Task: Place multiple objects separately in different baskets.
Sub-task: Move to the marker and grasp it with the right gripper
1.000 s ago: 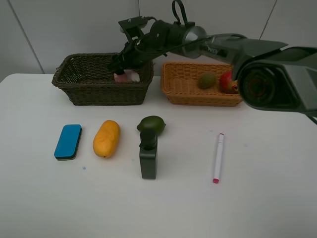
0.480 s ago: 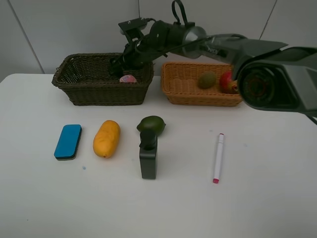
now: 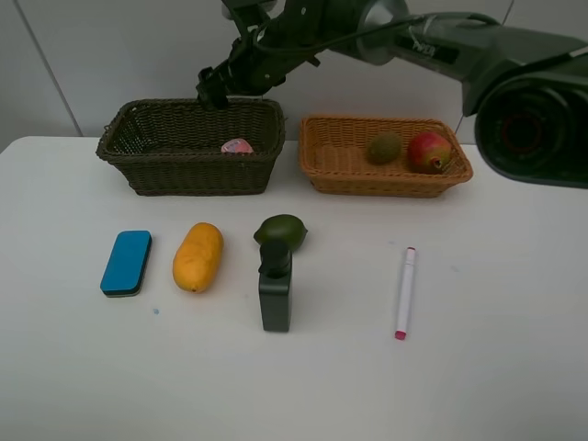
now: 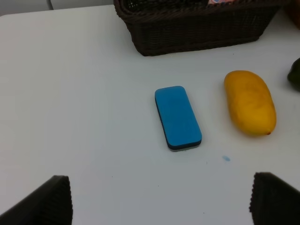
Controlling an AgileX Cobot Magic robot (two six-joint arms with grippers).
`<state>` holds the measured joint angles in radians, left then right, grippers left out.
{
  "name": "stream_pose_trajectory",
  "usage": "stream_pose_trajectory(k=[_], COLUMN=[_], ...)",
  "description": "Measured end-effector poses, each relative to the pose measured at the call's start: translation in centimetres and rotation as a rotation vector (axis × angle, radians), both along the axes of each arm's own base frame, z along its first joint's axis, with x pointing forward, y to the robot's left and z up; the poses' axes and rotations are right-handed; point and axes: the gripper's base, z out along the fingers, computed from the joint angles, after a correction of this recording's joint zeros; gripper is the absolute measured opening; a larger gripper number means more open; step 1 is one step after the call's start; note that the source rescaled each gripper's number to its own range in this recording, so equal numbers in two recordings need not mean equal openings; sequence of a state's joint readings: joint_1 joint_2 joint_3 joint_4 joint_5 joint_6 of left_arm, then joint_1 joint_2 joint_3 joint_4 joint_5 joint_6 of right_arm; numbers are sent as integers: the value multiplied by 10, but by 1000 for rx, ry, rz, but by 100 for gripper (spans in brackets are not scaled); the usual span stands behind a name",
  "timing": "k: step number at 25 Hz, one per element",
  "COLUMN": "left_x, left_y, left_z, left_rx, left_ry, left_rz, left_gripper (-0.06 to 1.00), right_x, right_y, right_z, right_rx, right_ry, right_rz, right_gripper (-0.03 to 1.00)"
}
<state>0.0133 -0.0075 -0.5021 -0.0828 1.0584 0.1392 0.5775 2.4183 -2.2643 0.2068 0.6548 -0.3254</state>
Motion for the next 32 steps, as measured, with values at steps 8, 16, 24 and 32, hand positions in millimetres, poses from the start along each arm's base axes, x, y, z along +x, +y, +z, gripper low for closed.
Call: stream_pose_trajectory(k=[8,16,24,32], left_x=[0,0,0,0], left_y=[0,0,0,0], left_z=[0,0,0,0], left_rx=[0,0,0,0], left_ry=[0,0,0,0], left_rz=[0,0,0,0], left_gripper=[100,100,100,100], right_x=[-23,-39,-60,-101], right_y=[-41,-70,-90,-132], right_z=[66,83,72,32], right_rx=[-163,-307,-366,-422], right_ry=[68,198,296,447], right_rz=[-238,-337,-367,-445], right_gripper=[100,100,100,100])
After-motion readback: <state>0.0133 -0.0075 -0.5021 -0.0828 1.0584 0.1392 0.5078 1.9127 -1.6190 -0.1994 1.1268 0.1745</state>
